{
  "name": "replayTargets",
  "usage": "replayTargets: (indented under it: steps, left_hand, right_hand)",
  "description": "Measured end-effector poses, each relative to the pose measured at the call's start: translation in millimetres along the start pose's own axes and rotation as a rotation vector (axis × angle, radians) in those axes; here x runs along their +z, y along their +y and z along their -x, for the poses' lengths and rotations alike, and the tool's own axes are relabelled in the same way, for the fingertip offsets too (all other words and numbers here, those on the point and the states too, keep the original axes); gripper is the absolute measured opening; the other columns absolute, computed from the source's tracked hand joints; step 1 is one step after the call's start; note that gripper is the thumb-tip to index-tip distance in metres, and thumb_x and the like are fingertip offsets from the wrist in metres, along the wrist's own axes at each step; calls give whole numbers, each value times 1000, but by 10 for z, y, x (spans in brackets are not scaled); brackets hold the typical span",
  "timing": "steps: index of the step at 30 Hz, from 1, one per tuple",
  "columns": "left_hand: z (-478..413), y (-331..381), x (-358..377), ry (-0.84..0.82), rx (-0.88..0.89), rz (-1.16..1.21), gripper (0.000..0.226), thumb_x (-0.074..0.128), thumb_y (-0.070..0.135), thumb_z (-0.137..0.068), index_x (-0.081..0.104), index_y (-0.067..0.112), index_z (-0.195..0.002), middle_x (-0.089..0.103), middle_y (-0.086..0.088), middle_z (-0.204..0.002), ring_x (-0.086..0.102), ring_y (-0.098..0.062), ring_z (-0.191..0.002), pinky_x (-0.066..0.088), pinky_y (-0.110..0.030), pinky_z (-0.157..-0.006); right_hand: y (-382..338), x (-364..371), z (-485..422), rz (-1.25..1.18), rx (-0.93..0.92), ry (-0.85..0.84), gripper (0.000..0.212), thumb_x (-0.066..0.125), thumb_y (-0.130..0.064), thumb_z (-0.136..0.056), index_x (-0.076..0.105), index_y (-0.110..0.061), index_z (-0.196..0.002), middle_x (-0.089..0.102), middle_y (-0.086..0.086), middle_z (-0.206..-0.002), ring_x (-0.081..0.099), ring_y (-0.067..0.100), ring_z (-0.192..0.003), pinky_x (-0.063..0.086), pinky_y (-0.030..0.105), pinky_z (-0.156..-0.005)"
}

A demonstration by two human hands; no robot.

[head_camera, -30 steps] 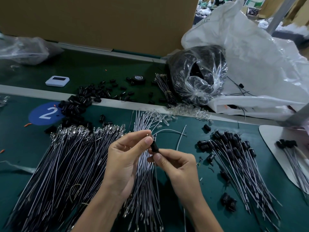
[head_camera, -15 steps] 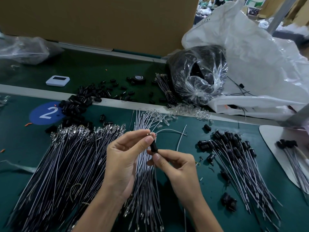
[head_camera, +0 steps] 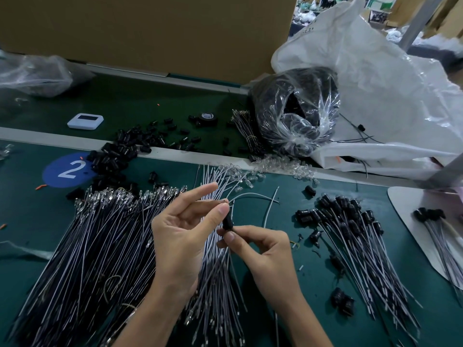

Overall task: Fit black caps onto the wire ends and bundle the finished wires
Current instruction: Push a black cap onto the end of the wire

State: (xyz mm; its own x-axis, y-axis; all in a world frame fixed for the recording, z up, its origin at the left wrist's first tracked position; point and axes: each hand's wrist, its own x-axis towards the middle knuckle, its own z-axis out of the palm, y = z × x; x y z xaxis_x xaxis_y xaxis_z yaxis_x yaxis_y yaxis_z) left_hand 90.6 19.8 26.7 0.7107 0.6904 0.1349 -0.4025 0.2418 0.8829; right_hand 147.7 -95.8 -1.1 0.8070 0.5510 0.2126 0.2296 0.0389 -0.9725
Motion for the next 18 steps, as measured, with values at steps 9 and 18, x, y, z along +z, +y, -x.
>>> replayTargets:
  steps: [9,18]
  left_hand:
    - [2,2,7,-22,-7,20,41,81,22,-56,77,31,-95,75,-6,-76,73,-15,-76,55,-20,-72]
    - [-6,-5,-3,-65,-49,54,49,81,21,-59,73,26,-107,76,-7,-82,72,-13,-80,54,-19,-74]
  right_hand:
    - [18,-9,-7,-11,-1,14,12,71,-22,-82,80,-16,-86,76,1,-76,72,22,-77,58,40,-77]
    - [21,-16,-9,-11,-32,26,12,71,-22,-83,80,-14,-86,76,0,-77,73,19,-77,57,31,-75]
